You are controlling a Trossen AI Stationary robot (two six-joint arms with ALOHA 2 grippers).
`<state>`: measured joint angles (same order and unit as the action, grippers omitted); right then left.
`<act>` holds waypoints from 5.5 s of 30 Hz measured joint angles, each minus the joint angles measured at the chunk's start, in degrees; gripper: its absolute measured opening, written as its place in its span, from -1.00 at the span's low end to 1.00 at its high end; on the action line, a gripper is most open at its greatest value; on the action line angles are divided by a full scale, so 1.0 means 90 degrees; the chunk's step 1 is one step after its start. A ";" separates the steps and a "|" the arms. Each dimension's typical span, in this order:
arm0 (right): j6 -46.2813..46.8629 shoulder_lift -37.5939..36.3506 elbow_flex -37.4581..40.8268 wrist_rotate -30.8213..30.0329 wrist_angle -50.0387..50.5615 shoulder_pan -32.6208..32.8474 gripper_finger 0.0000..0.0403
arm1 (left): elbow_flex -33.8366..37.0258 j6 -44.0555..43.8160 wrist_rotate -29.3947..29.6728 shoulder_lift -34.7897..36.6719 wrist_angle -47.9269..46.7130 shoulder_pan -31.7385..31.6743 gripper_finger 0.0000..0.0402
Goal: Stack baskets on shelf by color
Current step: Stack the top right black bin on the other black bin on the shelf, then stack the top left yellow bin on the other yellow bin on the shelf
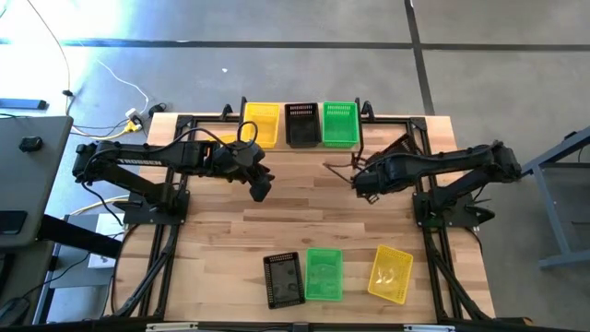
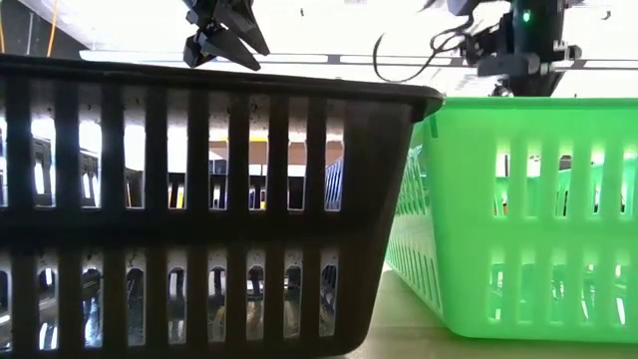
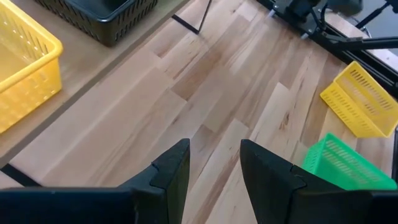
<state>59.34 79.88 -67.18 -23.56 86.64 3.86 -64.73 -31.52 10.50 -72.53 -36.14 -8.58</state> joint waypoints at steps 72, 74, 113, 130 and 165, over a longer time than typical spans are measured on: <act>-0.8624 0.3944 -0.6348 0.0306 -0.1135 -0.1724 -1.00 | 0.0000 -0.1317 0.0007 0.0000 -0.2560 0.0430 -0.35; -0.8645 0.3939 -0.6348 0.0310 -0.1164 -0.1739 -1.00 | 0.0000 -0.1317 0.0007 0.0000 -0.2560 0.0430 -0.35; -0.8736 0.3961 -0.6343 0.0290 -0.1555 -0.1845 -0.57 | 0.0000 -0.1315 -0.0095 0.0000 -0.2555 0.0427 -0.35; -0.8260 0.3905 -0.6439 0.1248 -0.1675 -0.1803 -0.51 | 0.0000 -0.1143 -0.0100 0.0000 -0.2557 0.0427 -0.35; -0.7292 0.3915 -0.6952 0.0456 -0.1628 -0.1700 -0.51 | 0.0017 -0.0461 0.0305 0.0002 -0.3785 0.0642 -0.35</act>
<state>-6.29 115.11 -129.75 -19.46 71.99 -11.44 -64.57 -35.67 13.25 -72.51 -70.21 -2.80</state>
